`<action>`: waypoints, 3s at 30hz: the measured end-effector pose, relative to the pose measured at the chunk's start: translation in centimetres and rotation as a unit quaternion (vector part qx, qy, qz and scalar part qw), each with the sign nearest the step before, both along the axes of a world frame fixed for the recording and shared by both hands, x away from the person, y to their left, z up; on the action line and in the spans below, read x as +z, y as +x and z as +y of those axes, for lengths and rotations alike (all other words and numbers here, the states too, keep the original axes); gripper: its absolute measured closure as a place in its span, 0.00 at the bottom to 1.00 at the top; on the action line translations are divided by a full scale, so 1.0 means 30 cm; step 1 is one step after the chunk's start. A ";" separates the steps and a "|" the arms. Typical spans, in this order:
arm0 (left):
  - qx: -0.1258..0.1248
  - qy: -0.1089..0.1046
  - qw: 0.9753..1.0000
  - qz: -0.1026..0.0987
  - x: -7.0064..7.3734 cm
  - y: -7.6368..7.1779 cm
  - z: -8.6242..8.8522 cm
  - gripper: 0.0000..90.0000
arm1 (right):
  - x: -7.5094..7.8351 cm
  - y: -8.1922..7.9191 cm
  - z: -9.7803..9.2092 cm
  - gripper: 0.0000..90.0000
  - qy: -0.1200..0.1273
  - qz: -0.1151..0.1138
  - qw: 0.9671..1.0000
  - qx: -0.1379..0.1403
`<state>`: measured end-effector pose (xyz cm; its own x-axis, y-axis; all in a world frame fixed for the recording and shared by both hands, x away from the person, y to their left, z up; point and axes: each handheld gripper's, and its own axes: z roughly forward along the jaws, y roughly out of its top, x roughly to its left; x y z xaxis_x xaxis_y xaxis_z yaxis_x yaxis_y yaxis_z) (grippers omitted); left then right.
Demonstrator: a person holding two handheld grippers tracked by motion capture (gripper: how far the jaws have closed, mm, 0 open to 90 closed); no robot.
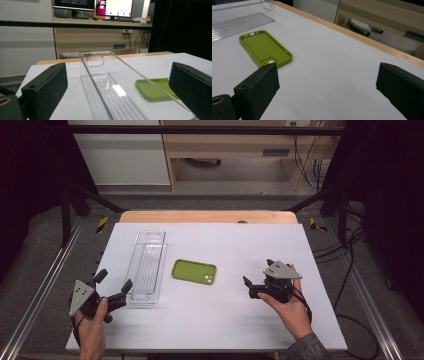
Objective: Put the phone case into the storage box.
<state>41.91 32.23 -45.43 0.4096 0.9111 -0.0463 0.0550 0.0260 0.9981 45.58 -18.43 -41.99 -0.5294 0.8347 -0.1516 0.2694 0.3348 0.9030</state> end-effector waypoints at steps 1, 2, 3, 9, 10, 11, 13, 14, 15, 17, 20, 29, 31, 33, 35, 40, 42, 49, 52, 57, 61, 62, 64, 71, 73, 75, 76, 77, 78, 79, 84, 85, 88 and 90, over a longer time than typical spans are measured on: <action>0.000 0.001 1.000 0.000 0.000 -0.001 0.000 0.02 | 0.001 0.002 0.005 0.05 -0.002 0.001 1.000 0.002; 0.000 0.001 1.000 0.000 0.000 -0.001 0.000 0.02 | 0.002 0.004 0.010 0.05 -0.003 0.002 1.000 0.004; 0.000 0.001 1.000 0.000 0.000 -0.001 0.000 0.02 | 0.002 0.004 0.010 0.05 -0.003 0.002 1.000 0.004; -0.001 0.001 1.000 0.001 0.000 0.000 -0.001 0.02 | 0.016 0.020 0.050 0.06 -0.020 0.011 1.000 0.017; -0.002 0.002 1.000 0.001 0.000 0.000 -0.001 0.02 | 0.016 0.020 0.050 0.06 -0.020 0.011 1.000 0.017; -0.002 0.002 1.000 0.001 -0.001 0.000 -0.001 0.02 | 0.018 0.027 0.062 0.06 -0.024 0.015 0.999 0.021; -0.003 0.003 1.000 0.001 0.000 0.000 -0.002 0.02 | 0.017 0.035 0.077 0.07 -0.029 0.018 0.999 0.026; -0.003 0.004 1.000 0.001 -0.001 0.000 -0.002 0.02 | 0.016 0.037 0.086 0.07 -0.031 0.022 0.999 0.028; -0.003 0.004 1.000 0.001 -0.001 0.000 -0.002 0.02 | 0.015 0.041 0.095 0.07 -0.035 0.024 0.999 0.031; -0.003 0.006 1.000 0.003 -0.001 0.001 -0.003 0.02 | 0.013 0.045 0.103 0.07 -0.038 0.026 0.998 0.034; -0.003 0.005 1.000 0.002 0.000 0.000 -0.001 0.02 | 0.010 0.054 0.130 0.07 -0.046 0.034 0.997 0.043; -0.003 0.005 1.000 0.004 0.000 0.001 -0.003 0.02 | -0.003 0.083 0.213 0.08 -0.077 0.059 0.993 0.072; -0.004 0.006 1.000 0.003 0.000 0.000 -0.005 0.02 | -0.003 0.090 0.228 0.08 -0.085 0.063 0.991 0.076; -0.005 0.009 1.000 0.003 0.000 0.000 -0.006 0.02 | -0.002 0.092 0.237 0.08 -0.084 0.063 0.991 0.080; -0.005 0.009 1.000 0.005 -0.001 0.001 -0.007 0.02 | -0.006 0.099 0.263 0.08 -0.093 0.070 0.989 0.088; -0.007 0.012 1.000 0.006 -0.001 0.002 -0.009 0.02 | -0.017 0.111 0.303 0.08 -0.108 0.081 0.986 0.102; -0.008 0.012 1.000 0.006 -0.001 0.002 -0.010 0.02 | -0.023 0.117 0.315 0.08 -0.115 0.086 0.984 0.106; -0.009 0.012 1.000 0.006 0.000 0.003 -0.011 0.02 | -0.031 0.137 0.344 0.08 -0.130 0.100 0.980 0.114; -0.009 0.011 1.000 0.005 0.000 0.002 -0.010 0.02 | -0.030 0.148 0.362 0.08 -0.136 0.109 0.977 0.121; -0.008 0.010 1.000 0.006 0.000 0.003 -0.008 0.02 | -0.033 0.158 0.376 0.09 -0.142 0.117 0.975 0.126; -0.008 0.010 1.000 0.006 0.000 0.003 -0.007 0.02 | -0.033 0.170 0.390 0.09 -0.153 0.126 0.971 0.133; -0.008 0.010 1.000 0.006 0.000 0.003 -0.007 0.02 | -0.029 0.177 0.397 0.10 -0.154 0.133 0.969 0.137; -0.008 0.010 1.000 0.006 0.000 0.003 -0.006 0.02 | -0.028 0.185 0.403 0.10 -0.156 0.136 0.968 0.140; -0.007 0.006 1.000 0.006 0.000 0.003 -0.004 0.02 | -0.028 0.203 0.415 0.11 -0.162 0.151 0.964 0.147; -0.007 0.006 1.000 0.006 0.000 0.003 -0.004 0.02 | -0.030 0.208 0.418 0.12 -0.166 0.154 0.962 0.152; -0.007 0.007 1.000 0.006 0.000 0.002 -0.004 0.02 | -0.033 0.214 0.424 0.12 -0.169 0.159 0.960 0.156; -0.007 0.006 1.000 0.006 0.000 0.002 -0.003 0.02 | -0.034 0.216 0.427 0.13 -0.170 0.160 0.960 0.157; -0.007 0.006 1.000 0.006 0.000 0.002 -0.003 0.02 | -0.034 0.217 0.430 0.13 -0.171 0.162 0.959 0.159; -0.007 0.006 1.000 0.006 0.000 0.002 -0.002 0.02 | -0.035 0.219 0.432 0.13 -0.170 0.165 0.958 0.161; -0.007 0.006 1.000 0.006 0.000 0.003 -0.002 0.02 | -0.035 0.221 0.435 0.14 -0.170 0.167 0.957 0.164; -0.006 0.006 1.000 0.006 0.000 0.003 -0.002 0.02 | -0.034 0.228 0.441 0.26 -0.164 0.175 0.954 0.180; -0.006 0.006 1.000 0.006 0.000 0.003 -0.002 0.02 | -0.034 0.228 0.441 0.26 -0.164 0.175 0.954 0.180; -0.007 0.000 1.000 0.007 -0.001 0.002 -0.001 0.02 | -0.033 0.233 0.444 0.34 -0.163 0.178 0.952 0.187; -0.007 -0.002 1.000 0.007 -0.001 0.004 -0.002 0.02 | -0.030 0.234 0.448 0.41 -0.159 0.181 0.951 0.193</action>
<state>42.02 32.16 -45.47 0.4219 0.9050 -0.0553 0.0700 0.0283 0.9971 52.59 -5.00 -42.90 -0.8523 0.5105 -0.1143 0.3446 0.7123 0.6114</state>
